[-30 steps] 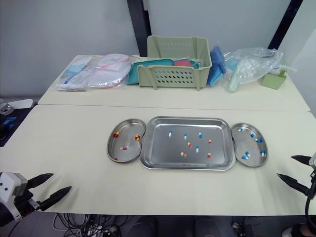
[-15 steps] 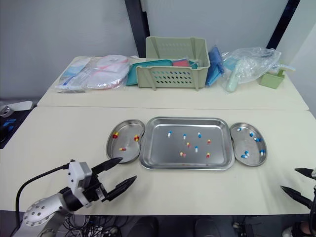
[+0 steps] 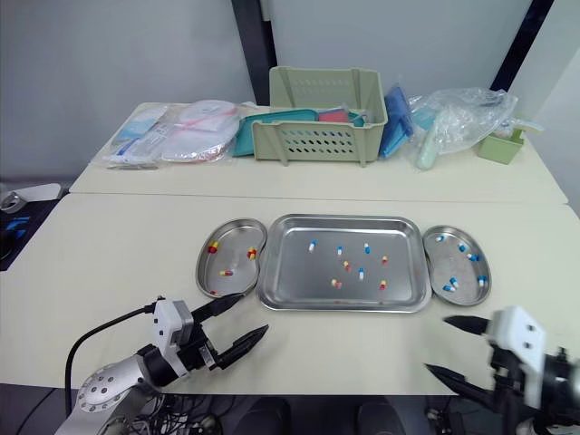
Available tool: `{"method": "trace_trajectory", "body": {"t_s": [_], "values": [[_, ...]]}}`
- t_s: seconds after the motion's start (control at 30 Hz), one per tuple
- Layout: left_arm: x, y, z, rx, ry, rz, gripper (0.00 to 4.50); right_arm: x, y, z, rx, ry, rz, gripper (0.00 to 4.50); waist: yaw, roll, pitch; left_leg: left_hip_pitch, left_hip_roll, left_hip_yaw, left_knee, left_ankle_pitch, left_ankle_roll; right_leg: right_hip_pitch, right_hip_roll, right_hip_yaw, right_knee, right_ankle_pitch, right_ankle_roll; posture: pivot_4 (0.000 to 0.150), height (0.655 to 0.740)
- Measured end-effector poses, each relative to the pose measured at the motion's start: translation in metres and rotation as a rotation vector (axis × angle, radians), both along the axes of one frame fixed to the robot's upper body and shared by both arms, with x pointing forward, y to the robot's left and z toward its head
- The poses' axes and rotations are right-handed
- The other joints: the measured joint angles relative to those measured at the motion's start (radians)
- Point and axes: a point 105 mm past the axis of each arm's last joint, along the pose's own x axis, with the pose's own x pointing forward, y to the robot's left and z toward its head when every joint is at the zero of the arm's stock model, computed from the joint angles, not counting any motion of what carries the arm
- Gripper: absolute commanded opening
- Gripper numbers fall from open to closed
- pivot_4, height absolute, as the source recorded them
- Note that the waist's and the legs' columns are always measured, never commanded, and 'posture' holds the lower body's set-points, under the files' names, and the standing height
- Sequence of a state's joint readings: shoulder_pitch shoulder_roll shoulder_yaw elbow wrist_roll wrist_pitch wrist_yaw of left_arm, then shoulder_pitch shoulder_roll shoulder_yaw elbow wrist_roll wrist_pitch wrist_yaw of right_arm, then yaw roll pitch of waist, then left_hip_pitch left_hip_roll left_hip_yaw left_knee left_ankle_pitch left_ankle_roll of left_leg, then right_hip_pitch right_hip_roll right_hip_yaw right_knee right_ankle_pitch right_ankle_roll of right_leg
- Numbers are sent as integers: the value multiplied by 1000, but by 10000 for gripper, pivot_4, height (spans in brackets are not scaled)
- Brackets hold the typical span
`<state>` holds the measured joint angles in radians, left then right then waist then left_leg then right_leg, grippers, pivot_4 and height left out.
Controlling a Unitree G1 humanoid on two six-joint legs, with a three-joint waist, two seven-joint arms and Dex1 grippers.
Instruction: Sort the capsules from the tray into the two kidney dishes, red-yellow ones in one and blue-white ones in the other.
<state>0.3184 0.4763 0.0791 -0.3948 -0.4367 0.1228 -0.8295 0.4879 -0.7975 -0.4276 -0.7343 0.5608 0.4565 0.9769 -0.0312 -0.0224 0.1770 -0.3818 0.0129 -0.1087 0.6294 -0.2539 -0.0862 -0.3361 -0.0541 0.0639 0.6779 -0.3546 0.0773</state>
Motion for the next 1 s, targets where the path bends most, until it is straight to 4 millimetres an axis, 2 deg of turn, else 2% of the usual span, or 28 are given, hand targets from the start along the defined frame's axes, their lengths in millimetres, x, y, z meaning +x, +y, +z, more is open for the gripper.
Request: {"method": "trace_trajectory", "body": {"t_s": [0.07,0.13,0.2,0.27,0.37,0.47,0.57,0.7,1.0], "values": [[1,0,1,-1,-4,6,45000,10,15,2,24,-37,-3,44126,1,0,0,0,0,0,0,0,0,0,0,0,0,0,0,1500,7400],[2,-2,2,-1,-5,6,45000,28,32,2,60,-72,-41,44126,-1,-1,0,0,0,-1,0,0,0,0,0,0,0,0,0,1500,7400],[5,-4,4,-5,-13,10,45000,55,60,6,132,-124,-84,44126,-6,-2,1,0,0,-1,0,0,0,-1,1,0,1,0,0,1500,7400],[5,-8,7,-8,-21,0,45000,72,82,4,154,-140,-101,44126,-2,-1,1,0,0,-1,0,0,0,-2,0,0,0,0,0,1500,7400],[5,-7,6,-7,-16,6,45000,94,108,-2,150,-141,-137,38236,3,-2,1,-3,0,-2,0,0,0,-4,0,-1,0,0,0,1500,7400],[5,-7,5,-7,-15,9,45000,108,130,-7,136,-138,-152,28244,1,-2,1,-4,0,-1,0,0,0,-6,0,0,2,0,0,1500,7400],[5,-6,5,-8,-13,16,45000,125,155,-4,140,-144,-189,28244,-4,-1,1,-3,0,-2,0,0,0,-7,0,0,3,0,0,1500,7400],[5,-7,5,-8,-14,17,45000,145,171,1,123,-157,-257,28244,-4,-1,1,-3,0,-1,0,0,0,-7,0,0,3,0,0,1500,7400],[5,-9,4,-9,-14,14,45000,176,182,-17,48,-66,-388,28244,-11,0,1,-4,0,-1,-1,0,0,-9,0,1,4,0,-1,1500,7400]]}}
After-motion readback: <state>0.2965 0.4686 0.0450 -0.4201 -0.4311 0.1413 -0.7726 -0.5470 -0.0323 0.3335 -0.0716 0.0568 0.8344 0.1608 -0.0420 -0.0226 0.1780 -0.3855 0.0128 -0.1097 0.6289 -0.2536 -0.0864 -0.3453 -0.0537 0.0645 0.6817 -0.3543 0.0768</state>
